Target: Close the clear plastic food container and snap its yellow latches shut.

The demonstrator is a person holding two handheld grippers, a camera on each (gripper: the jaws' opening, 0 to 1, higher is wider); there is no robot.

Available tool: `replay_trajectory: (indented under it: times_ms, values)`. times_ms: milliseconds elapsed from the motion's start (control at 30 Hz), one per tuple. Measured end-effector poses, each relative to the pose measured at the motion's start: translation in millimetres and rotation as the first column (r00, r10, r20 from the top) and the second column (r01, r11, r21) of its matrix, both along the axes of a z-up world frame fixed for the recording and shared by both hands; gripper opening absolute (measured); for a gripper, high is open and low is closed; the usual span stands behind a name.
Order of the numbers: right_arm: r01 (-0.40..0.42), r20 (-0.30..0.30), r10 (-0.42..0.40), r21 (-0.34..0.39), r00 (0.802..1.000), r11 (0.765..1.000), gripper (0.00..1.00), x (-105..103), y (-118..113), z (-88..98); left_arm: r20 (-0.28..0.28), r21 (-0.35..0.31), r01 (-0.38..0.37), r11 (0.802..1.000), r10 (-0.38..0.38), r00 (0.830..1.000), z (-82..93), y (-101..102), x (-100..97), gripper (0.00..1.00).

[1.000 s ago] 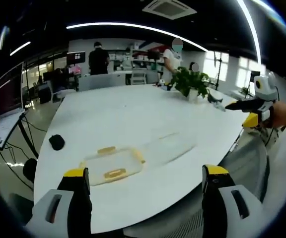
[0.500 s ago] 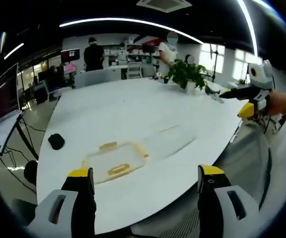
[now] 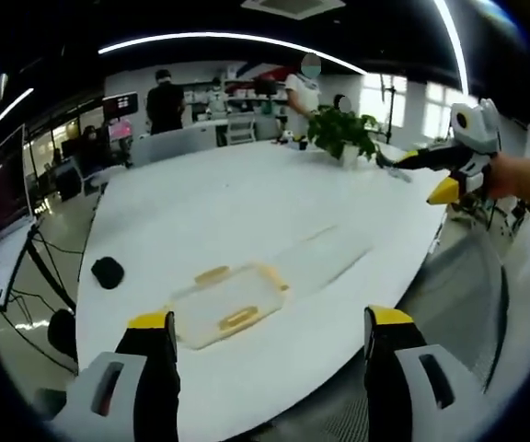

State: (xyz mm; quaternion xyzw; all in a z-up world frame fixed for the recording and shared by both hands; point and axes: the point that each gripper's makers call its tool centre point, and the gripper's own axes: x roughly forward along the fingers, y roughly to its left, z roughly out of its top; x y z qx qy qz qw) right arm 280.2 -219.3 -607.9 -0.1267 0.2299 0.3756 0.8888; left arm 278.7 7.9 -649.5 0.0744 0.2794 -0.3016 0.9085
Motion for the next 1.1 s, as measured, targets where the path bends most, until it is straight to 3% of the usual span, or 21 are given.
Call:
replay_trajectory:
  times_ms: [233, 733, 900, 1067, 1100]
  values:
    - [-0.034, 0.022, 0.035, -0.033, 0.999, 0.999, 0.62, 12, 11, -0.4, 0.013, 0.005, 0.024, 1.0, -0.024, 1.0, 2.4, 7, 11.5, 0.8]
    - [-0.127, 0.023, 0.13, -0.111, 0.991, 0.986, 0.58, 35, 41, -10.8, 0.042, 0.082, 0.12, 0.989, -0.124, 0.991, -4.9, 28, 34.2, 0.76]
    - [-0.166, -0.003, 0.167, -0.128, 0.986, 0.978, 0.58, 41, 51, -21.6, 0.048, 0.046, 0.185, 0.982, -0.188, 0.981, -0.3, 24, 39.5, 0.76]
    - [-0.2, -0.002, 0.202, -0.145, 0.979, 0.969, 0.57, 51, 63, -27.3, 0.039, 0.065, 0.231, 0.971, -0.234, 0.972, -3.7, 26, 46.3, 0.75]
    - [-0.208, 0.02, 0.214, -0.157, 0.977, 0.965, 0.55, 53, 65, -26.5, 0.046, 0.065, 0.241, 0.968, -0.244, 0.969, -3.4, 26, 49.6, 0.74]
